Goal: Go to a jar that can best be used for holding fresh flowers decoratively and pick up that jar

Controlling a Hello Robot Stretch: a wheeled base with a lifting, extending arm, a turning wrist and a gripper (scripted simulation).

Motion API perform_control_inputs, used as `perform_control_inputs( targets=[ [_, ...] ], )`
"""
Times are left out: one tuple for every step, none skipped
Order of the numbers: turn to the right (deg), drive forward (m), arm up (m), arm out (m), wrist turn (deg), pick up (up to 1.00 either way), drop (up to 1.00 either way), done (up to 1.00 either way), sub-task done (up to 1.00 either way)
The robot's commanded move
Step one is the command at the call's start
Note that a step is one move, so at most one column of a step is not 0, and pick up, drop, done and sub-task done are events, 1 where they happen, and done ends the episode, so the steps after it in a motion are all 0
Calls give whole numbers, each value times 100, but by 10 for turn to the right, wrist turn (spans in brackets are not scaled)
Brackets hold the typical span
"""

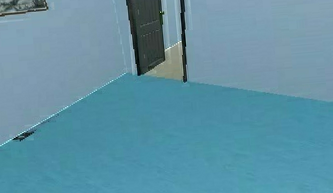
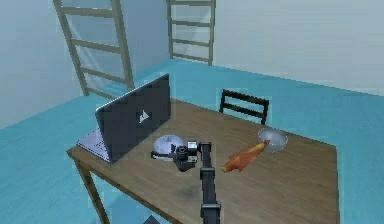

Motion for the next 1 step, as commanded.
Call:
perform_control_inputs(
  targets=[
    [0,0,0,0,0,100,0,0,0]
  ],
)
